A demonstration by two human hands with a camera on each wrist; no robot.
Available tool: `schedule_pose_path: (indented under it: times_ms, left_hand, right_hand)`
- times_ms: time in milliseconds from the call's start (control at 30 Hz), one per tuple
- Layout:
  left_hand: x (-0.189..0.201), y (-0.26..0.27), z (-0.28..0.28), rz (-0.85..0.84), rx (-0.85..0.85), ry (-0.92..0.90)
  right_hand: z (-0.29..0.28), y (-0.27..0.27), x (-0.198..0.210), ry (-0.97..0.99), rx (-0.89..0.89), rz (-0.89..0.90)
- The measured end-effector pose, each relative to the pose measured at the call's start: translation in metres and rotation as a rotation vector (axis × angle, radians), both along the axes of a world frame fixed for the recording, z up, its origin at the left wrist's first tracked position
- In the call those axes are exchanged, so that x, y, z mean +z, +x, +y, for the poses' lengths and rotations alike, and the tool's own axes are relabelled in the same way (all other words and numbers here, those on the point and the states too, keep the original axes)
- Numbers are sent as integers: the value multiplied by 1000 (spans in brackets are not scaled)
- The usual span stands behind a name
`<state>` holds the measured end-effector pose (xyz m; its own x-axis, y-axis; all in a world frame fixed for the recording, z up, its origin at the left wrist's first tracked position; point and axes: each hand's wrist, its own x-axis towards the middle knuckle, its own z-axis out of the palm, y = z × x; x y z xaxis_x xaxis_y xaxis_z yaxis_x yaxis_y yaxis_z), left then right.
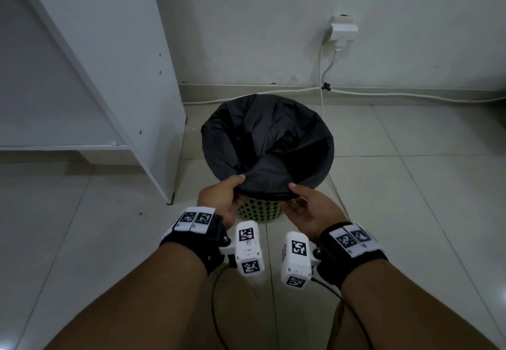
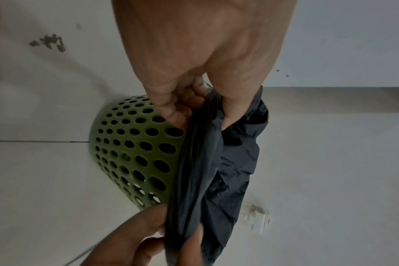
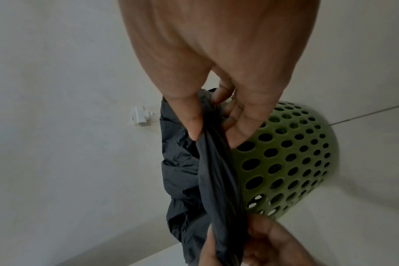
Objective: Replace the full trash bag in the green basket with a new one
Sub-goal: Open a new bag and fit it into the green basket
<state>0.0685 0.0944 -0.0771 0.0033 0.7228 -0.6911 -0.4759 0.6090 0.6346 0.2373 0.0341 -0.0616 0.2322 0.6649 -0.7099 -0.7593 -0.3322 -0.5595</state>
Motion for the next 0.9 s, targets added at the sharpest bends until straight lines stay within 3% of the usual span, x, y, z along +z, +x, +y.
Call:
schedule_pose_path:
  times_ms: [233,433,600,733,900]
  left_hand:
    - [8,-18,21,-5,-125,-18]
    - [6,-8,6,-120,-64,-32]
    - [-1,5,-5,-16,-8,-12]
    - [6,-5,9,-16,-127,-52]
    - [10,-21,24,54,-268,-47]
  right_hand:
    - [2,19,6,-44,5,-22]
    - [7,7,11,-41,-42,26]
    - [2,-1,8,-60,28,32]
    - [-2,8,8,-61,92,-34]
    - [-4,23,6,-58,51,-71]
